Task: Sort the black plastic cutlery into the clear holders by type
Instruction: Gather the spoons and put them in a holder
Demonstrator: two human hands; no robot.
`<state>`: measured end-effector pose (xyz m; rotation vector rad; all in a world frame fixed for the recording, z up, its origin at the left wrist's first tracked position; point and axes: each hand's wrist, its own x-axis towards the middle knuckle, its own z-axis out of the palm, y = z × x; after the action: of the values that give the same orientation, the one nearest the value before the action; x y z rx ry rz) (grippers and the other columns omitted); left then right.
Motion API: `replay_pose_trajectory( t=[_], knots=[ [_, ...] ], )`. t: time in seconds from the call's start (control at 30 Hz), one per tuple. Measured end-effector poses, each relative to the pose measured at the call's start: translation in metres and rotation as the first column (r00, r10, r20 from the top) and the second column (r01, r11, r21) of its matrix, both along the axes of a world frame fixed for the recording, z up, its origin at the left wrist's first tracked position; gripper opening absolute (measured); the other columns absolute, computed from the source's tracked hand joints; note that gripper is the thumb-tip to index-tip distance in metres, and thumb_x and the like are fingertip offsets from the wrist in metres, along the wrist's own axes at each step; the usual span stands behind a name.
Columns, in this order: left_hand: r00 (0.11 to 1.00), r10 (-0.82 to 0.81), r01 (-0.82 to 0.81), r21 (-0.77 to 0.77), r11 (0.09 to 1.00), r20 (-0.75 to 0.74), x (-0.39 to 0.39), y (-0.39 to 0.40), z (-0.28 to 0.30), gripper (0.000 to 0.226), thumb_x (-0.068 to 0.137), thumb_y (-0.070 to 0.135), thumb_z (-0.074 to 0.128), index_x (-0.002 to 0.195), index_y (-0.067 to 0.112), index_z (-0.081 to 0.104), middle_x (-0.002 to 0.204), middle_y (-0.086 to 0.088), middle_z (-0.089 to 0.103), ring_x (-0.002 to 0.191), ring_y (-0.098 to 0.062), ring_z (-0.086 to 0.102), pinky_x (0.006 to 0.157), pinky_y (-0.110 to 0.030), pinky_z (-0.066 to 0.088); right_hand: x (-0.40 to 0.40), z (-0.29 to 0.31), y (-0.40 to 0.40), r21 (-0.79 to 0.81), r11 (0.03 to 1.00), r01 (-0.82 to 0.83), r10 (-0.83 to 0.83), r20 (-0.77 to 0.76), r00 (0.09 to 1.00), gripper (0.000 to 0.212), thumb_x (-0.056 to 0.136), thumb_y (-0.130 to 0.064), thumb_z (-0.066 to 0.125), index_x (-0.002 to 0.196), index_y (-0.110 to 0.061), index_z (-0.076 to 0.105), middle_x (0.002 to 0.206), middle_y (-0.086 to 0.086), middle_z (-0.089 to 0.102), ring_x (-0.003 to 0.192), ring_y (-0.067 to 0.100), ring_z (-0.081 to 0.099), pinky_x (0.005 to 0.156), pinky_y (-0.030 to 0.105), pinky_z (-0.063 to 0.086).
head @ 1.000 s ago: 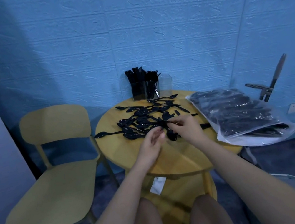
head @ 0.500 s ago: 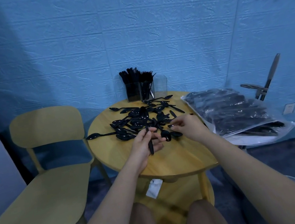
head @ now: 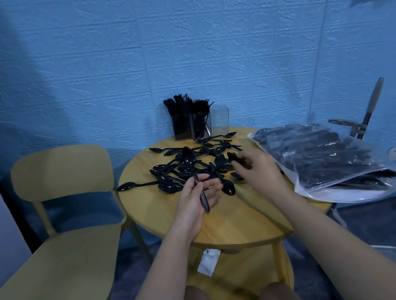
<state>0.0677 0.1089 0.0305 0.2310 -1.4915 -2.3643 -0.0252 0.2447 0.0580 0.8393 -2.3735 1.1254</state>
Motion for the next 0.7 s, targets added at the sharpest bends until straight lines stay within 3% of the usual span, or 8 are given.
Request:
replay_pose_trajectory(
  t=[0.17,0.3,0.4,0.47,0.53,0.63,0.7],
  knots=[
    [1.0,0.008,-0.005,-0.123,0.992,0.021,-0.002,0.003,-0.002,0.023,0.103,0.01,0.034,0.102,0.014,0.057,0.099,-0.004,0.072,0.094,-0.016,0.069,0.078,-0.026,0.054,0.001,0.022,-0.026,-0.158,0.983,-0.093,0.105,0.069,0.992,0.023,0.086,-0.019,0.062,0.069,-0.007,0.051,0.07,0.0,0.047,0.063,0.008,0.039,0.059,0.023,0.032],
    [0.999,-0.012,0.017,-0.14,0.99,0.035,-0.003,0.001,-0.004,0.024,0.103,0.011,0.034,0.106,0.015,0.057,0.102,-0.002,0.072,0.096,-0.014,0.068,0.083,-0.026,0.052,-0.003,0.027,-0.048,-0.306,0.933,-0.188,0.279,0.286,0.917,0.032,0.085,-0.021,0.064,0.072,0.002,0.047,0.054,0.006,0.043,0.05,0.016,0.04,0.054,0.029,0.034],
    [0.998,-0.051,0.054,-0.113,0.992,0.026,-0.001,0.0,-0.004,0.024,0.103,0.013,0.034,0.112,0.011,0.056,0.09,-0.004,0.073,0.082,-0.019,0.069,0.076,-0.033,0.053,-0.002,0.028,-0.054,-0.354,0.899,-0.258,0.381,0.337,0.861,0.028,0.087,-0.027,0.067,0.073,-0.008,0.05,0.051,0.003,0.048,0.04,0.01,0.042,0.044,0.021,0.038],
    [0.997,-0.071,0.075,-0.095,0.993,0.04,0.001,-0.001,-0.003,0.026,0.104,0.017,0.033,0.115,0.011,0.056,0.078,-0.003,0.069,0.065,-0.015,0.063,0.065,-0.032,0.052,-0.004,0.024,-0.056,-0.341,0.89,-0.303,0.415,0.329,0.848,0.022,0.088,-0.03,0.065,0.078,-0.013,0.057,0.054,-0.003,0.051,0.041,0.005,0.044,0.045,0.018,0.039],
    [0.998,-0.042,0.049,-0.114,0.992,0.055,0.002,-0.002,-0.003,0.029,0.104,0.023,0.031,0.114,0.011,0.055,0.065,0.0,0.058,0.052,-0.01,0.047,0.052,-0.025,0.041,-0.01,0.016,-0.059,-0.291,0.895,-0.337,0.419,0.294,0.859,0.012,0.089,-0.027,0.064,0.079,-0.022,0.061,0.057,-0.014,0.056,0.046,0.0,0.046,0.052,0.019,0.04],
    [0.998,0.0,0.01,-0.164,0.986,0.058,0.0,-0.002,-0.003,0.031,0.103,0.034,0.032,0.106,0.013,0.054,0.061,0.003,0.038,0.047,-0.006,0.03,0.044,-0.02,0.027,-0.015,0.006,-0.064,-0.19,0.895,-0.404,0.438,0.202,0.876,0.019,0.089,-0.015,0.064,0.08,-0.031,0.062,0.076,-0.017,0.062,0.059,0.0,0.053,0.061,0.022,0.045],
    [0.998,0.003,0.01,-0.205,0.979,0.063,-0.001,-0.002,-0.004,0.028,0.101,0.035,0.036,0.104,0.014,0.053,0.06,0.006,0.033,0.046,-0.003,0.027,0.042,-0.018,0.024,-0.017,0.003,-0.065,-0.153,0.882,-0.446,0.468,0.182,0.865,0.021,0.09,-0.012,0.063,0.083,-0.032,0.062,0.078,-0.02,0.063,0.065,-0.003,0.056,0.061,0.012,0.043]
  ],
)
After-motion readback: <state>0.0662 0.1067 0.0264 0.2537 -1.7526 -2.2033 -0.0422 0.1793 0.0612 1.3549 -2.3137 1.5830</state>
